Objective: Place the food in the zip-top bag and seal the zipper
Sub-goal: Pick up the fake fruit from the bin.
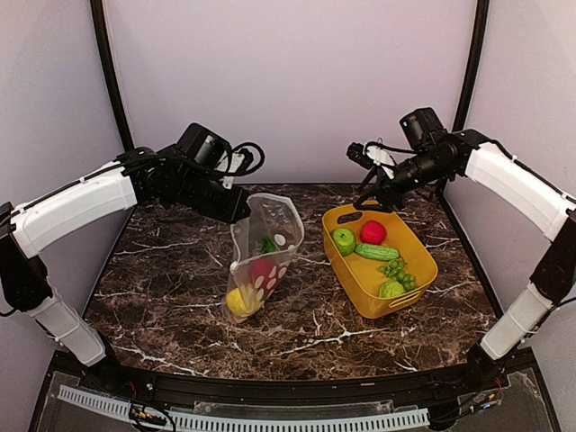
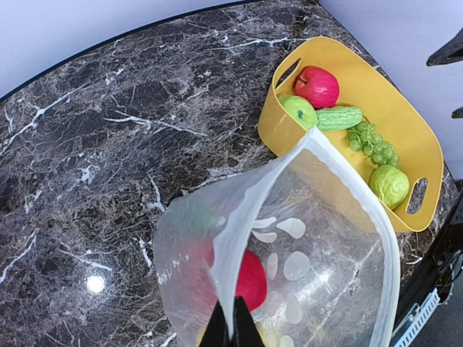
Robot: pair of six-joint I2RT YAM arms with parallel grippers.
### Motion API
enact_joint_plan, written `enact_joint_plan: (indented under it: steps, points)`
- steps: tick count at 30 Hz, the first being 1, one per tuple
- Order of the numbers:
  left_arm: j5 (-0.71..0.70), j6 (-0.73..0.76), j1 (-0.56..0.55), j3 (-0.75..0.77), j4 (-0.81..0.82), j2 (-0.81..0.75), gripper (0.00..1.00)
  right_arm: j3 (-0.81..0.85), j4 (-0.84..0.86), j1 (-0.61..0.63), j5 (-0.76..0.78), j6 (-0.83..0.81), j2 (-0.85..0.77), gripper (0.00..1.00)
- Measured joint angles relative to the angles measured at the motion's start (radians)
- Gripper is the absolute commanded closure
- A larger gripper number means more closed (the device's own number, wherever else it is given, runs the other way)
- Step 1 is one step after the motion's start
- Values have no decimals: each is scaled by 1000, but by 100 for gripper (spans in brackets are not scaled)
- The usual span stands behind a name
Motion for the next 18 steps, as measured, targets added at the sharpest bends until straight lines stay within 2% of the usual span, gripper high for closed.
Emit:
enact_joint_plan:
  steps: [6,15,18]
  points:
    - [0,-1,0,-47,28,-13,99,-48,50,-85,-6,45,76,48]
    - [1,-9,0,-61,45,-25,99,-21,116,-97,130,89,281,25]
    - [0,-10,0,-68,50,-28,99,-17,118,-97,151,91,353,22]
